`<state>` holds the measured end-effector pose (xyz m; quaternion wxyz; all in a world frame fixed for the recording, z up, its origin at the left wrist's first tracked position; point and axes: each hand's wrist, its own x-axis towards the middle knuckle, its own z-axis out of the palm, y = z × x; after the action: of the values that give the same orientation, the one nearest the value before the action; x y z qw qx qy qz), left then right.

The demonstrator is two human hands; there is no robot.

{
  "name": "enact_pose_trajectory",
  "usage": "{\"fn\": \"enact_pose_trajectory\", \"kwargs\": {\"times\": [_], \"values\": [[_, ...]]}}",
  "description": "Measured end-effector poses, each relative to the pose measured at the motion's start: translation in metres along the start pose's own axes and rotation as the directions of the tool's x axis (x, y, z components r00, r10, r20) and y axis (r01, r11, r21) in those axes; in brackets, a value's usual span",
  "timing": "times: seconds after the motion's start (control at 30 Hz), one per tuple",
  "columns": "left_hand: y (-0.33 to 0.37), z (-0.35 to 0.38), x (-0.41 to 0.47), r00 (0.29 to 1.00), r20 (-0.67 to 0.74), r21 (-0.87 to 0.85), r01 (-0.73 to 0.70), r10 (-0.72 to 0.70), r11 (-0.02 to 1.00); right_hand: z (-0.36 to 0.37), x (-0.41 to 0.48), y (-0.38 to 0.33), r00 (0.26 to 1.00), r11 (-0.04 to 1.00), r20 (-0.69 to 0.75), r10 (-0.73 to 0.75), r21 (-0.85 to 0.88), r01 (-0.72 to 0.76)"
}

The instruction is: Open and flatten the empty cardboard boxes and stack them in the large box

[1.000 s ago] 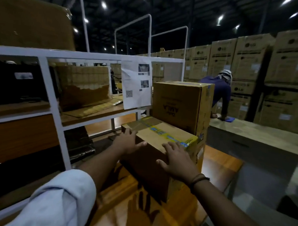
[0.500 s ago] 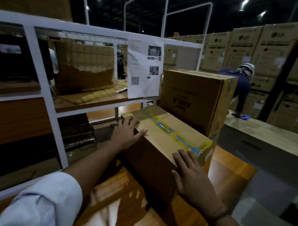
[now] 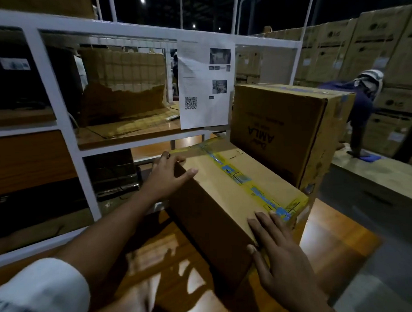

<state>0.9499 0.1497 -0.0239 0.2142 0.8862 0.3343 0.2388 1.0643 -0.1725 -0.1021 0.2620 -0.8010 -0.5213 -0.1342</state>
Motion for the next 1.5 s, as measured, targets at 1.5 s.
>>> {"fn": "enact_pose_trajectory", "kwargs": {"times": [1.5], "values": [[-0.089,0.053,-0.271,0.612,-0.074,-0.629,0.584,-0.787,0.513,0.111,0.014,-0.004,0.841,0.563,0.368,0.397,0.625,-0.54]]}}
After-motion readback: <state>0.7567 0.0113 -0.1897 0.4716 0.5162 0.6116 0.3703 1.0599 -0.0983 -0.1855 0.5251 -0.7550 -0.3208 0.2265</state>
